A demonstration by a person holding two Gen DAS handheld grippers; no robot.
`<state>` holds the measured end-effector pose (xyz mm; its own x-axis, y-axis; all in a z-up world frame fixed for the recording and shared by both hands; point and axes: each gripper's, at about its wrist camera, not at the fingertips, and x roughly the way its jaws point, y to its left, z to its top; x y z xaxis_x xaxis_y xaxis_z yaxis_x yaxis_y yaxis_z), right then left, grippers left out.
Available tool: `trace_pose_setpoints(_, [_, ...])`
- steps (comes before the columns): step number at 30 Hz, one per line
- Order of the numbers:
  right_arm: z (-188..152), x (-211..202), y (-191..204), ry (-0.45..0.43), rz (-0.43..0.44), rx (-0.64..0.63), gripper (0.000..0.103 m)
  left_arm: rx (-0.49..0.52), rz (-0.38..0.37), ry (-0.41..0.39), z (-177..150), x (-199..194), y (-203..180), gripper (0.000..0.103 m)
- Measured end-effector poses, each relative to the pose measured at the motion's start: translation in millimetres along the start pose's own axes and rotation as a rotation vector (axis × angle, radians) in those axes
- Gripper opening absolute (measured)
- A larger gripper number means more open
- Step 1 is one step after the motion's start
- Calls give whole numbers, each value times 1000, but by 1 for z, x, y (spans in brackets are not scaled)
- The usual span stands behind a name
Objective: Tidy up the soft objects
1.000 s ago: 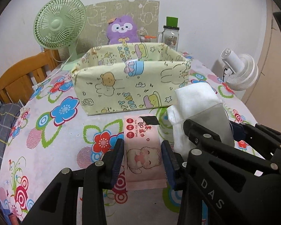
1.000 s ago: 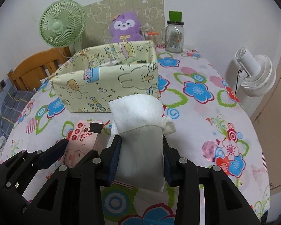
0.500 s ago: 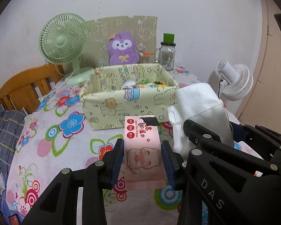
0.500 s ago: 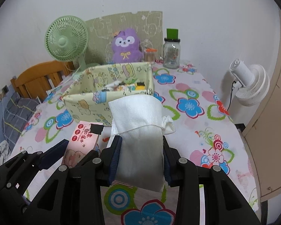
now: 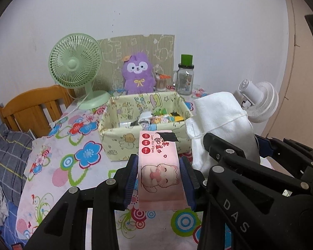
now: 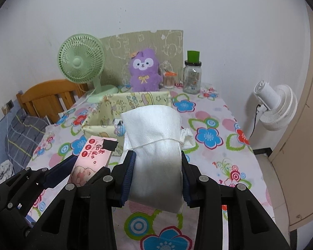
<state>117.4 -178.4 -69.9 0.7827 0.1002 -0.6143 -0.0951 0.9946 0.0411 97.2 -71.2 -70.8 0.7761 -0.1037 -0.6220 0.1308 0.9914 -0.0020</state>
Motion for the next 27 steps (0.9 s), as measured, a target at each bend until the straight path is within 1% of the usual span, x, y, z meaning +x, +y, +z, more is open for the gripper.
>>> trace_pose_setpoints(15, [29,-22,7,-58,1,-15,43,16,-2,-60,27,-22,4,41])
trace_pose_setpoints(27, [48,-24,9,-82,0,-24,42,18,-4,-90,45,-26,8,41])
